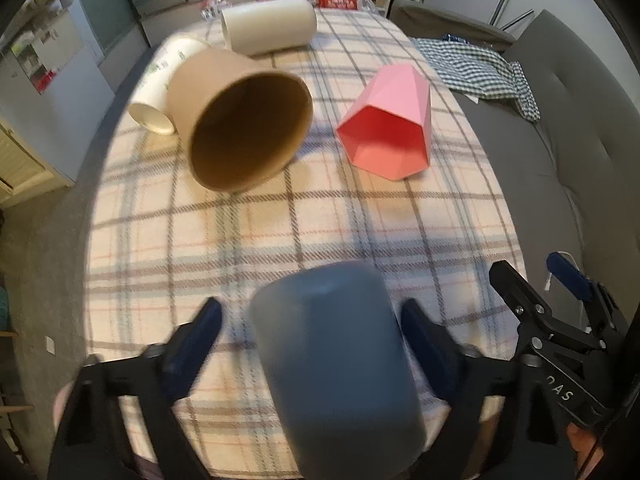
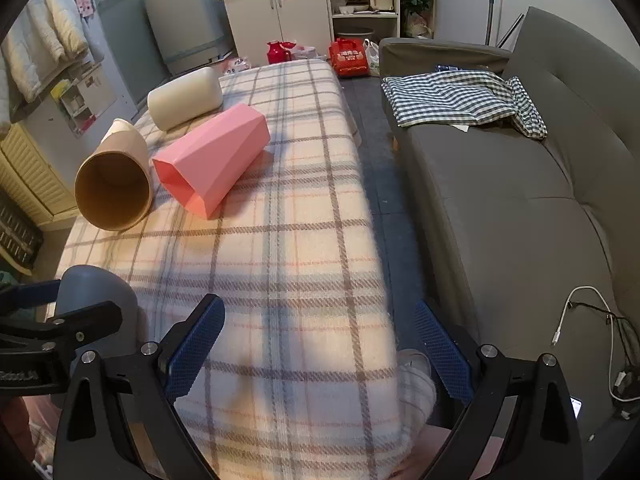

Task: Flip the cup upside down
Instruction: 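Lift the grey cup with the right gripper and rotate it bottom-up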

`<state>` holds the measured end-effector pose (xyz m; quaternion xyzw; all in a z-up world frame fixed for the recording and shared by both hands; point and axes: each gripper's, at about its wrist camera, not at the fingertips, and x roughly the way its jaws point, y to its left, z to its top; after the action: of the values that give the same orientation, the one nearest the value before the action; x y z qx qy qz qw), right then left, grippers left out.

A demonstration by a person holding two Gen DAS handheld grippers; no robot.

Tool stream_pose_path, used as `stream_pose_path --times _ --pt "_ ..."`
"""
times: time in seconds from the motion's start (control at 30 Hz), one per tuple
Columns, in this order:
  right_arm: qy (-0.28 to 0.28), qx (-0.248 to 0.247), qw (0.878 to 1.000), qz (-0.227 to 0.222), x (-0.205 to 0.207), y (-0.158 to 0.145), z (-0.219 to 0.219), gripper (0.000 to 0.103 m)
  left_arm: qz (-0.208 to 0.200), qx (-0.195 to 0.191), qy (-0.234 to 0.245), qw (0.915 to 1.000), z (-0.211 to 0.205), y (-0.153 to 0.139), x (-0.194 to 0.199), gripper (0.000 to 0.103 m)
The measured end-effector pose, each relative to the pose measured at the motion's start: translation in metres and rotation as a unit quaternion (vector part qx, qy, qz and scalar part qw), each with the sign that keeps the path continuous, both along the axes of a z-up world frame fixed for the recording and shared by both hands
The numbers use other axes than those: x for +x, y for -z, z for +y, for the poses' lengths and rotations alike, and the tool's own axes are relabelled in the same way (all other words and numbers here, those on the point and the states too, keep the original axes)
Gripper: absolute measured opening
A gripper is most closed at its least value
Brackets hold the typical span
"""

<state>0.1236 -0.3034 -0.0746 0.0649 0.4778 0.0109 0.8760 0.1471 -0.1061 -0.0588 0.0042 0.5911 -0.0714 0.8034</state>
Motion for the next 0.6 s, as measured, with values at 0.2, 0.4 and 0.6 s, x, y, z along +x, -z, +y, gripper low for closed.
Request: stream_pose_path --times 0.2,0.4,0.6 --pt "0.002 0.001 1.000 -0.009 -0.002 -0.002 -0.001 0.096 -0.004 -0.008 -0.009 0.9999 0.001 -0.010 0.000 0.078" --pt "0.011 0.001 1.000 -0.017 -0.008 -0.006 -0.004 0.096 -0.055 0.000 -0.005 0.9985 0.002 -0.039 -0.006 0.077" --pt "0.012 0.000 1.000 -0.027 -0.012 -0.010 -0.001 0.096 -0.124 0.023 -0.004 0.9920 0.004 -0.063 -0.013 0.076"
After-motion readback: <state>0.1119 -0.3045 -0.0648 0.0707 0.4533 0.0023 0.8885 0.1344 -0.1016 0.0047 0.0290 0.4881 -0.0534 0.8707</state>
